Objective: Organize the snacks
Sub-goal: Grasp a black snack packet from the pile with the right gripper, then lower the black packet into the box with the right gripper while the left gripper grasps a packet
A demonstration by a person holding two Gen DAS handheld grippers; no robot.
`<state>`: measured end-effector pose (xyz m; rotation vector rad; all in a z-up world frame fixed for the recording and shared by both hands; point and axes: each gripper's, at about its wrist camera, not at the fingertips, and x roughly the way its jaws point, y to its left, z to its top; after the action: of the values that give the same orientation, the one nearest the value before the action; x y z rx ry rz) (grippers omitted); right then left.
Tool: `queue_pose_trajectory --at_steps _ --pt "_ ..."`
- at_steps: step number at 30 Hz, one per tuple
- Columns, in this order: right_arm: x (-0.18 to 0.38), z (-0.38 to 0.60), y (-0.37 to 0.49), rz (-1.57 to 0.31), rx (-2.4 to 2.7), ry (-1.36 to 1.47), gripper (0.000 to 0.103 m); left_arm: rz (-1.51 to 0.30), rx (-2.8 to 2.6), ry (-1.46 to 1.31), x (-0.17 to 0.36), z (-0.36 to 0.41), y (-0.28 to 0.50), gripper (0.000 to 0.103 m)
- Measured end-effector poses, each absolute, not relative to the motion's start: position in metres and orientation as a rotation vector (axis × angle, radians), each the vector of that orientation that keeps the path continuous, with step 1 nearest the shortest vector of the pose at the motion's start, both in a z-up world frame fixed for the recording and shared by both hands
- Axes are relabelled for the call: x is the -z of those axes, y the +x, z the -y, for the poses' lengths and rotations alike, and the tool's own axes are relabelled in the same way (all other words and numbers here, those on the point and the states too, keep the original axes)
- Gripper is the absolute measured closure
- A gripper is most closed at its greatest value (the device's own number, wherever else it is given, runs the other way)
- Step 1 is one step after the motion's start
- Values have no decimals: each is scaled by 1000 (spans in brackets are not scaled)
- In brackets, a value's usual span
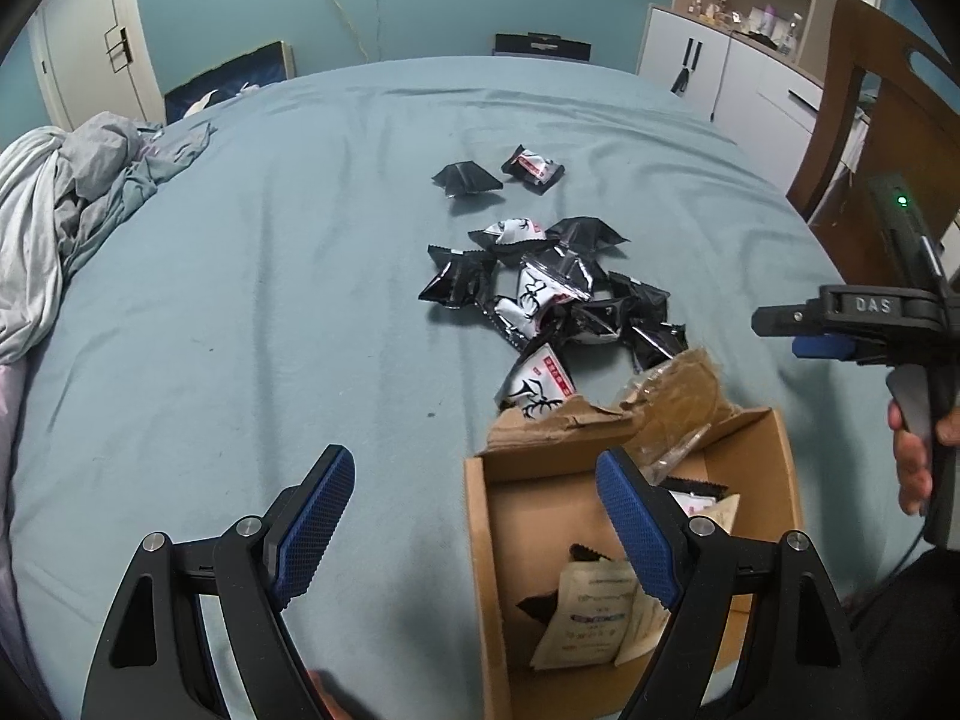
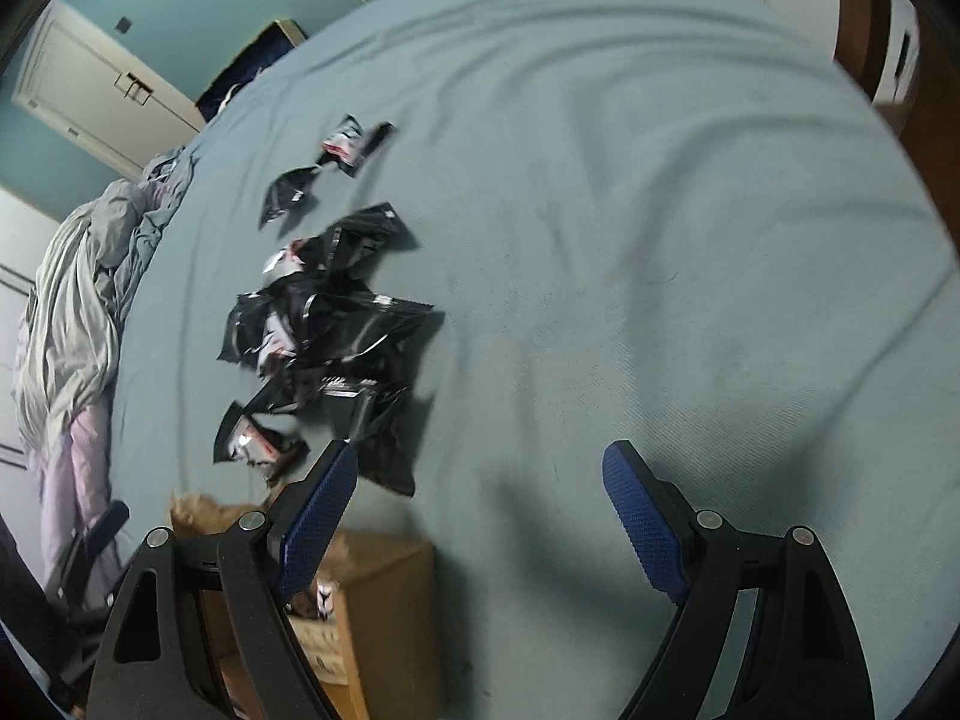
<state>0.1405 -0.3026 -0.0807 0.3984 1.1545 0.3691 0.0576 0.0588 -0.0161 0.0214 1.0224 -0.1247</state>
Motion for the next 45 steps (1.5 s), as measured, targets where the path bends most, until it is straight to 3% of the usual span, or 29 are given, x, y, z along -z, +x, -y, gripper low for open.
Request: queue_pose_trajectory --at_steps 14,21,22,23,25,29,36,39,41,42,44,45 --pt "118 264 188 -1274 -546 456 19 -1051 120 -69 23 -77 84 19" --pt "121 229 196 -1246 -560 296 20 -1123 165 -204 40 -86 106 19" --pt "120 226 195 -1235 -562 281 32 -1140 171 -258 45 -90 110 19" --pt "119 222 192 -1227 -566 251 61 -1151 175 -303 49 -94 115 19" --pt "119 220 189 -1227 -568 247 61 -1159 175 -330 54 -96 124 19" --pt "111 233 184 -1181 -570 314 71 -1150 195 -278 61 -87 143 19" --pt "64 271 153 -1006 -564 442 73 -1239 270 -159 88 -52 162 19" --pt "45 293 120 -937 -573 484 73 -1284 281 -231 97 -53 167 20" --pt "35 306 93 -900 -587 489 73 -1302 300 -246 99 -54 170 27" --pt "33 310 82 -887 -589 486 73 -1311 316 -261 101 -54 172 36" --pt "34 328 52 -859 -582 483 72 -1342 379 -343 107 -56 174 67" --pt "36 334 40 -850 -580 482 72 -1350 413 -383 108 -55 174 72"
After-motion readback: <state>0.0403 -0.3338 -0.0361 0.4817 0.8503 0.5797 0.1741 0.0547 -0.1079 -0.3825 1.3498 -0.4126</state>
